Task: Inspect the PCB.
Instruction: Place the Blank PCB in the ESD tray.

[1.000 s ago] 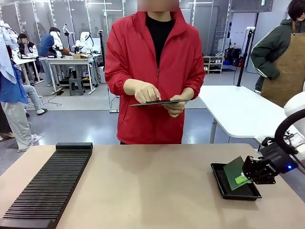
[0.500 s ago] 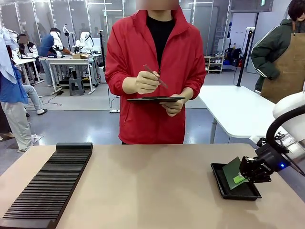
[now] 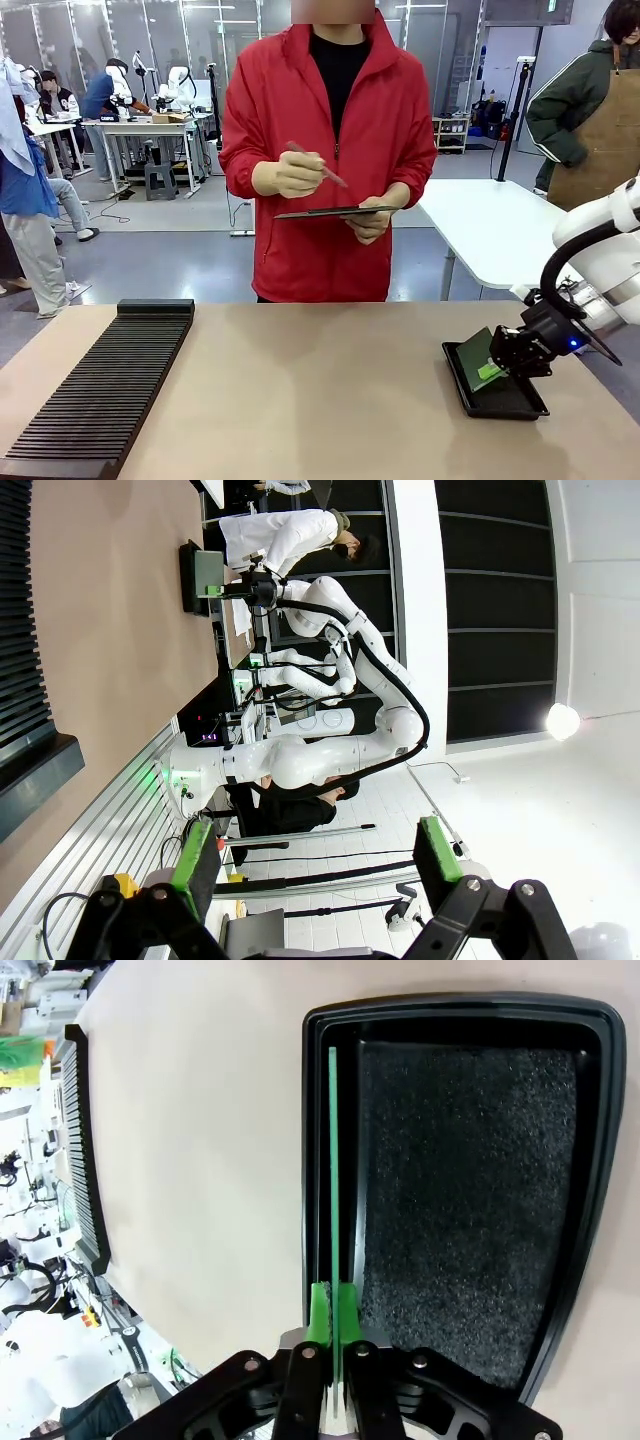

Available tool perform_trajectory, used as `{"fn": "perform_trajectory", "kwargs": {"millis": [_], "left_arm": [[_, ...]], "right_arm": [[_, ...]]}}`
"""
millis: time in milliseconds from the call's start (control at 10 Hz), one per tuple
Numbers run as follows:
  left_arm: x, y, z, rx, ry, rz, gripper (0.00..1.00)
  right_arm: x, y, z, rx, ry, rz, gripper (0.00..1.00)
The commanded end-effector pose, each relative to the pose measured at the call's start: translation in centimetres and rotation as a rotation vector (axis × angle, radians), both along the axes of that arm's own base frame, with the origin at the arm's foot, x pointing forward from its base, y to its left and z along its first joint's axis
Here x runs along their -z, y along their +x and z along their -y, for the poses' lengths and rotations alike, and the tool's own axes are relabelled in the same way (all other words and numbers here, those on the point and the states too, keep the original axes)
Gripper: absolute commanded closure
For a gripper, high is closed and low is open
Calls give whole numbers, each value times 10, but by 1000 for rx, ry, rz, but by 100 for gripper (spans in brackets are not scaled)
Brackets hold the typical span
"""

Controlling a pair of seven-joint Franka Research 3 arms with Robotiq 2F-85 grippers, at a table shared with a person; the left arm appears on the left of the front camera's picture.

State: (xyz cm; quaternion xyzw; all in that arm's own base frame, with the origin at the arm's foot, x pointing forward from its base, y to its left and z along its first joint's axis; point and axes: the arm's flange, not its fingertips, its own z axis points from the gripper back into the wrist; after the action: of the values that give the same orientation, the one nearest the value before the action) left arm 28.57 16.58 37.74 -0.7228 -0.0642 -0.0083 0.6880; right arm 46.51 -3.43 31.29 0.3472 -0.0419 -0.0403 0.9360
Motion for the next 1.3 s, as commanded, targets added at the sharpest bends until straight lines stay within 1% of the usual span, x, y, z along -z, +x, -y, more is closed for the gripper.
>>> {"fn": "perform_trajectory", "kwargs": {"millis": [0,100,300,500,600,700,800,900,1000,1100,1200], "left_arm": [[-4,1,0,-7,20,-20,0],[-4,1,0,-7,20,-20,0],[-4,1,0,-7,20,-20,0],[-4,1,0,-7,20,-20,0],[-4,1,0,-7,20,-20,0],[-4,1,0,-7,20,-20,0],[-4,1,0,-7,20,-20,0],[-4,1,0,-7,20,-20,0],[-4,1,0,-7,20,-20,0],[-4,1,0,-7,20,-20,0],[-4,1,0,-7,20,-20,0]], "right_arm": [[7,7,-10,7,-28,9,97],[7,6,-12,9,-34,8,88],[6,1,-18,23,-82,19,61],[2,-7,-25,46,-125,36,36],[-1,-12,-28,54,-145,35,49],[-6,-16,-29,62,-159,40,13],[-15,-20,-30,72,-177,56,26],[-27,-26,-31,82,-190,70,0],[-40,-32,-30,100,-223,81,6],[-49,-35,-29,113,-241,83,0],[-55,-39,-29,126,-255,96,0]]}}
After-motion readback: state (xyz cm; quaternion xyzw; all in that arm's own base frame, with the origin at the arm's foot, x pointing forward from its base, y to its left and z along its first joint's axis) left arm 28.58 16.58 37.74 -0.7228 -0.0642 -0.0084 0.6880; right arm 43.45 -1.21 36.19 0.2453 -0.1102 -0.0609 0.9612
